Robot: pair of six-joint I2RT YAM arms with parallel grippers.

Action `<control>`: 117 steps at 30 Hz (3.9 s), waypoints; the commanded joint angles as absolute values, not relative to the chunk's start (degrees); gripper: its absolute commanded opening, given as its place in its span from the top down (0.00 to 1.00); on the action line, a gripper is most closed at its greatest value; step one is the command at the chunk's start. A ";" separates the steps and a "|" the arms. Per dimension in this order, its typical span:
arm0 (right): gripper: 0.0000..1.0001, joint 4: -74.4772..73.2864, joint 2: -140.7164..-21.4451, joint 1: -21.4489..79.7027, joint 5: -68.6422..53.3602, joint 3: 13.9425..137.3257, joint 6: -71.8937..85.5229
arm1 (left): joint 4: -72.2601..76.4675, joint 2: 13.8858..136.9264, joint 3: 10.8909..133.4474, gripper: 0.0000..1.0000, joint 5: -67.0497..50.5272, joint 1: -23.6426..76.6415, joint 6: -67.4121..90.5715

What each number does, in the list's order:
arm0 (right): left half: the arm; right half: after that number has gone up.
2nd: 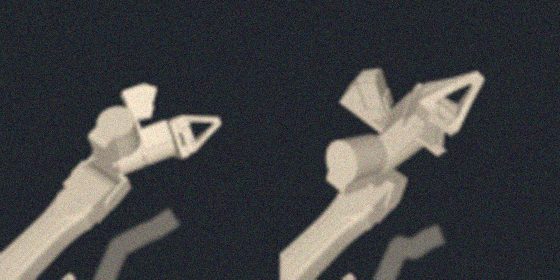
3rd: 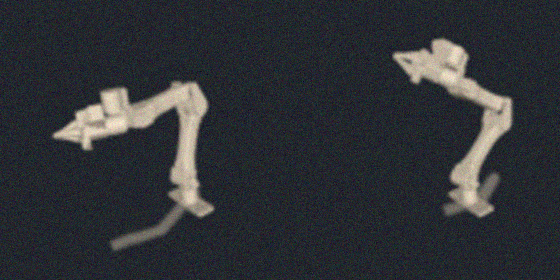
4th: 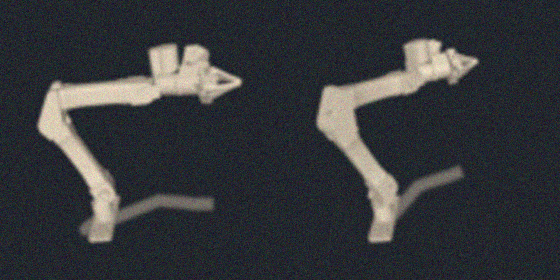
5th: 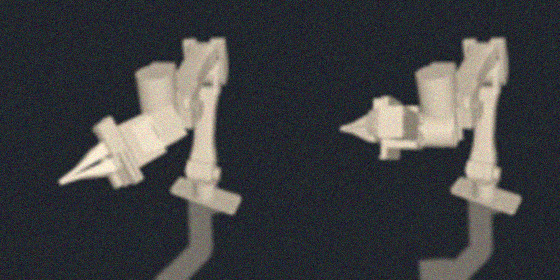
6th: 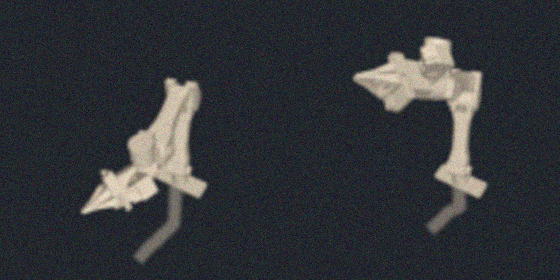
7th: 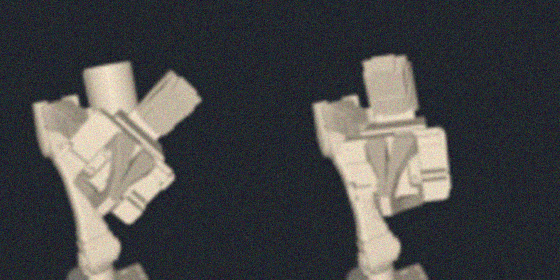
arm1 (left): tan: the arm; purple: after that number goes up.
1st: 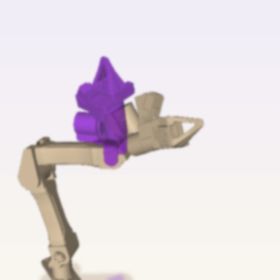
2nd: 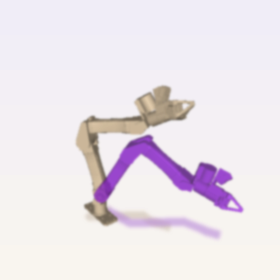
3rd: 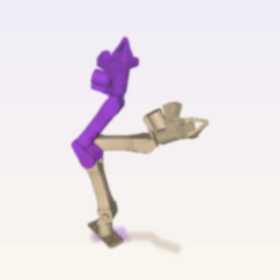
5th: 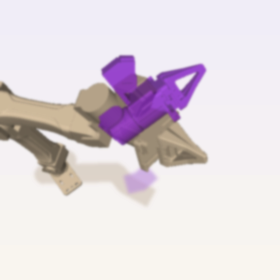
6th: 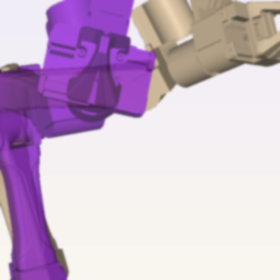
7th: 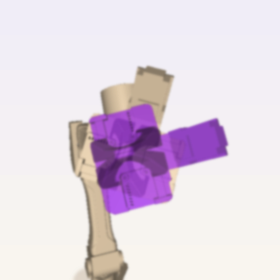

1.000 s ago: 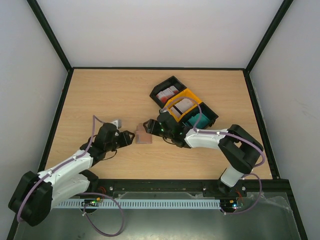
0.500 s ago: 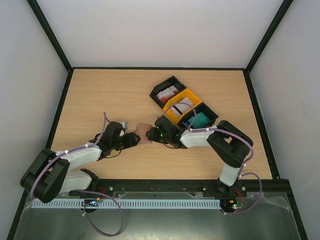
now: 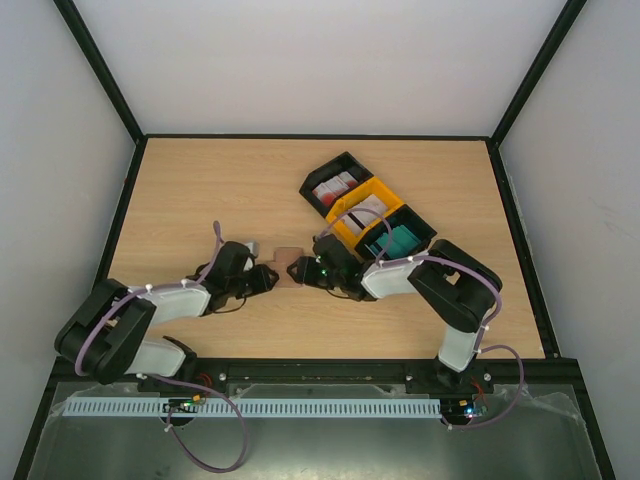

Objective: Put the credit cards into the card holder
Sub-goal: Close the card holder at the center of the board, then turn over the card holder at the center of the board.

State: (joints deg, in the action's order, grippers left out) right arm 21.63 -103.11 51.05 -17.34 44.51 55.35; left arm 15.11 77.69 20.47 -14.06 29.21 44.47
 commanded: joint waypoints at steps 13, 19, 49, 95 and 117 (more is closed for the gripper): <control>0.49 35.00 -105.04 50.84 -24.14 39.54 58.88 | 15.54 84.47 19.14 0.80 -14.67 28.95 43.43; 0.45 40.51 -103.54 50.09 -23.75 36.57 61.17 | 14.61 85.00 18.76 0.91 -12.36 28.91 43.37; 0.98 33.00 -102.07 50.94 -15.51 41.30 57.81 | 10.08 69.94 17.57 0.53 -13.70 28.57 44.17; 0.70 -39.97 -111.83 71.56 24.59 72.32 44.25 | -16.13 39.21 28.41 0.00 0.76 26.01 43.11; 0.45 -21.61 -89.03 59.08 20.20 55.42 44.35 | -4.56 49.28 24.07 0.00 -16.71 22.53 39.15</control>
State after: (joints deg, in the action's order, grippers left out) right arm -19.79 -92.03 63.57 16.60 61.58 45.30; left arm -10.92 47.81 26.11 -9.82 22.79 40.10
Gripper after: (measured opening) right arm 0.577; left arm 0.998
